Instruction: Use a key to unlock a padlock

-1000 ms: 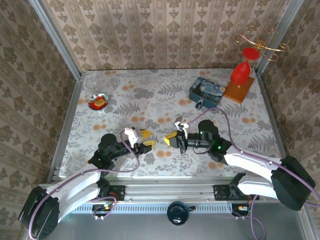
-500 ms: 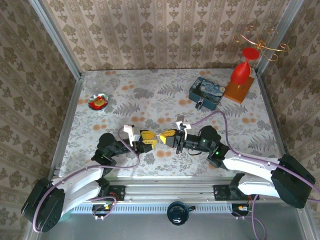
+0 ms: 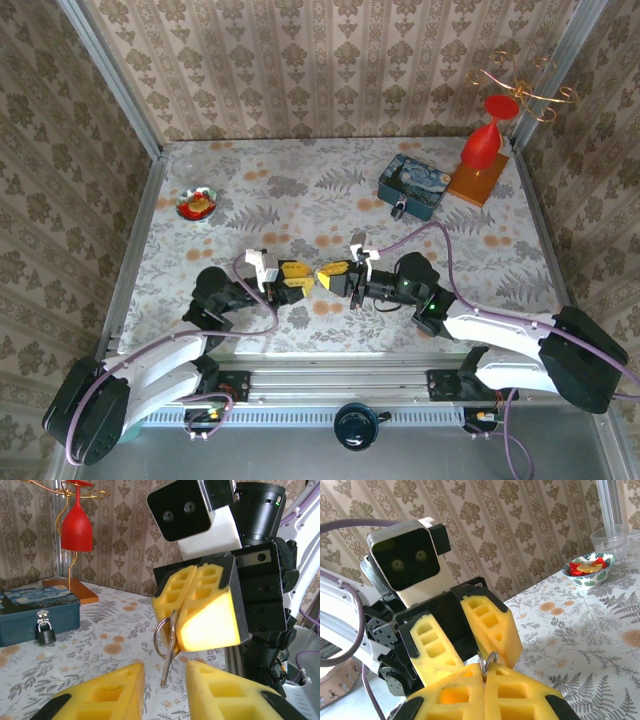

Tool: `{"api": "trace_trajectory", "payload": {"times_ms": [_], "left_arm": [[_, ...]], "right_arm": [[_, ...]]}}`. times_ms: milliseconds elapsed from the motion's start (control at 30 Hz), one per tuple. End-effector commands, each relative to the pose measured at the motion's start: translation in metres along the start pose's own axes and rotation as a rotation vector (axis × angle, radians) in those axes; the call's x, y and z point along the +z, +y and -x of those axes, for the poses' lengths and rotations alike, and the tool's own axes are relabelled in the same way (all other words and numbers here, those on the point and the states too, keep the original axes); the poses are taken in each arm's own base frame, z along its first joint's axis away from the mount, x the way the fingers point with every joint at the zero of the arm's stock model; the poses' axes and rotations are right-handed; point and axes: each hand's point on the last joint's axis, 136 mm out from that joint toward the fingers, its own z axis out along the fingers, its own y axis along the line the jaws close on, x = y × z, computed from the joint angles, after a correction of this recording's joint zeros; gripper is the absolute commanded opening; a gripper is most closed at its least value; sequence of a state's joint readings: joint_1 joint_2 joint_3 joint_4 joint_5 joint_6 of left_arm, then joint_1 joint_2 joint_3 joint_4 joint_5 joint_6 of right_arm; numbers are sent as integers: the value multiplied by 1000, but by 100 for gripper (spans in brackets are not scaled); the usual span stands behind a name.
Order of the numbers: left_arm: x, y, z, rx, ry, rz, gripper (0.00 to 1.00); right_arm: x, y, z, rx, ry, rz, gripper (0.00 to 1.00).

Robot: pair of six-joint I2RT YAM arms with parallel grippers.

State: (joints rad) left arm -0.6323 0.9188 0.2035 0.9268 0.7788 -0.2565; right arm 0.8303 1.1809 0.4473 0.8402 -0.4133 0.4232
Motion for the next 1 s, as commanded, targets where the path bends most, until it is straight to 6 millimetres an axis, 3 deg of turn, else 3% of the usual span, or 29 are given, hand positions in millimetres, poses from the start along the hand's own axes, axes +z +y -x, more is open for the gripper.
{"api": "trace_trajectory", "payload": {"times_ms": [0,200,300,433,500,567,667,767,900,967], "left_arm": [[0,-4,20,39,-50,-21,26],[0,-6,19,38,-41,-31,13],[0,-6,19,49,-38,-34,2],[1,-3,17,52,-19,-8,0],[3,5,14,47,11,38,0],[6,19,14,50,64,130,0],[12,35,3,51,259,261,0],[17,44,-16,26,466,297,0],[16,41,-49,61,774,260,0],[14,38,-56,75,877,237,0]], "right_arm": [[1,0,3,-12,-32,-8,0],[1,-2,2,-9,-31,-18,0],[2,-1,1,-9,-27,-11,0],[2,-4,-3,-24,-7,-36,0],[-1,-11,-9,-53,29,-80,12],[-11,-28,-16,-115,101,-184,35],[-37,-56,-20,-155,147,-315,49],[-56,-69,-18,-131,116,-331,51],[-64,-68,-26,-187,94,-302,53],[-66,-63,-29,-207,80,-270,55]]}}
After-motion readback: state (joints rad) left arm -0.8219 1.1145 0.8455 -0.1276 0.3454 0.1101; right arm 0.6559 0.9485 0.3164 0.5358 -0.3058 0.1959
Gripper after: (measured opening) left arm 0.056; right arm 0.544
